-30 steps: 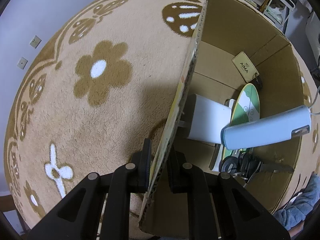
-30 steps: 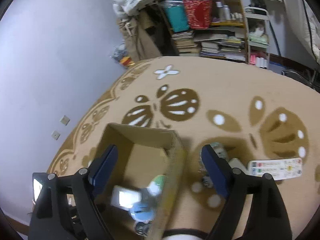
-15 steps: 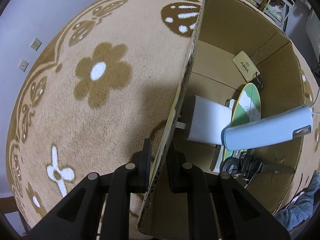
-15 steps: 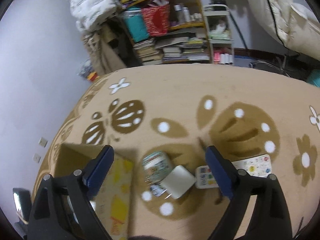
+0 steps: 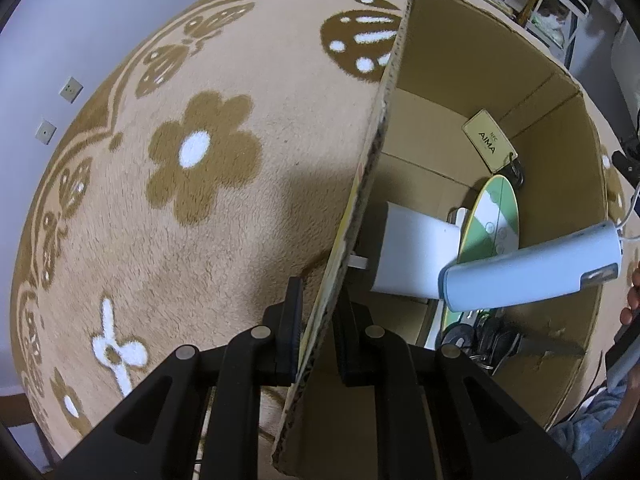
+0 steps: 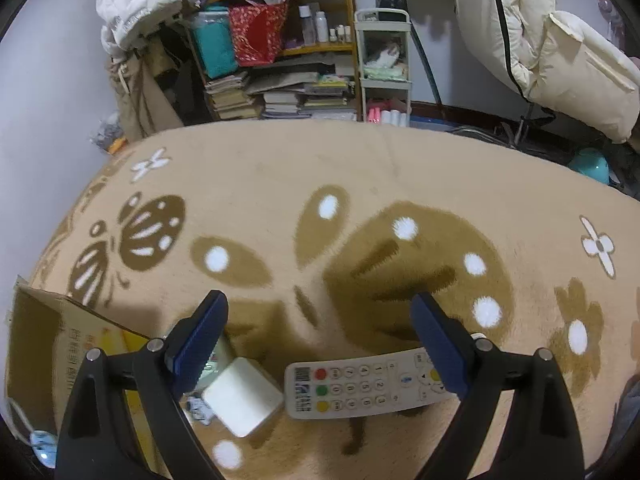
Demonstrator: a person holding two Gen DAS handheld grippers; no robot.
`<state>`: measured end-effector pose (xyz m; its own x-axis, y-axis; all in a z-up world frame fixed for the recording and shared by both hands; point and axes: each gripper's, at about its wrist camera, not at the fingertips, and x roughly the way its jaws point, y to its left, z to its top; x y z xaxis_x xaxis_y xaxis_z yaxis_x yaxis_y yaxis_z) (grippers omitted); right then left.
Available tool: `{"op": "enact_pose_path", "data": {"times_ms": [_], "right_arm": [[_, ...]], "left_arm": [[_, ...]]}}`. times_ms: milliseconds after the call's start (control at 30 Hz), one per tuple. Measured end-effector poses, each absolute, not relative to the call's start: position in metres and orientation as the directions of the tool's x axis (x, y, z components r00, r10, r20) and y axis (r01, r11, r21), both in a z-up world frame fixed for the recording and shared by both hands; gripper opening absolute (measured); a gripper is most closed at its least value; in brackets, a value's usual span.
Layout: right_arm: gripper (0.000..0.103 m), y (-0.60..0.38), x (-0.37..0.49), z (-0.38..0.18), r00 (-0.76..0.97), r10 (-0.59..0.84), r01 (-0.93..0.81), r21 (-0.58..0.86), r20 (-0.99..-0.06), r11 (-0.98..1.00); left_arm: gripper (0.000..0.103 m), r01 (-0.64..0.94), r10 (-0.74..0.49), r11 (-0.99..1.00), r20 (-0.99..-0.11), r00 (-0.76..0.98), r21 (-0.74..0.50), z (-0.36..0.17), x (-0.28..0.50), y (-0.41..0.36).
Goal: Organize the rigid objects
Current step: 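Move the right tool to the white remote and grasp it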
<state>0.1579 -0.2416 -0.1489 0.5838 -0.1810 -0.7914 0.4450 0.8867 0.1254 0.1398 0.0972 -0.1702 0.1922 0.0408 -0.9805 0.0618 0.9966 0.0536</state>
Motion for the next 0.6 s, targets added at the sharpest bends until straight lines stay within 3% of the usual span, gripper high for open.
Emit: {"op": "enact_pose_path", "data": {"times_ms": [200,600], "right_arm": [[0.097,-0.26,0.154,-0.17,0.553,-0.155,0.47,0.152,-0.818,0.87],[0.097,-0.275,0.15,-0.192,0.47,-0.22,0.513,0.061,-0.855,0.856]], "left_arm": [[0.013,0.046,0.04,0.998,-0.98,0.192,0.05,-0.17,0.14,0.097],[0.013,0.048,0.066,0.996,-0.977,0.201,0.077,-0.168,0.135,0.091]]}}
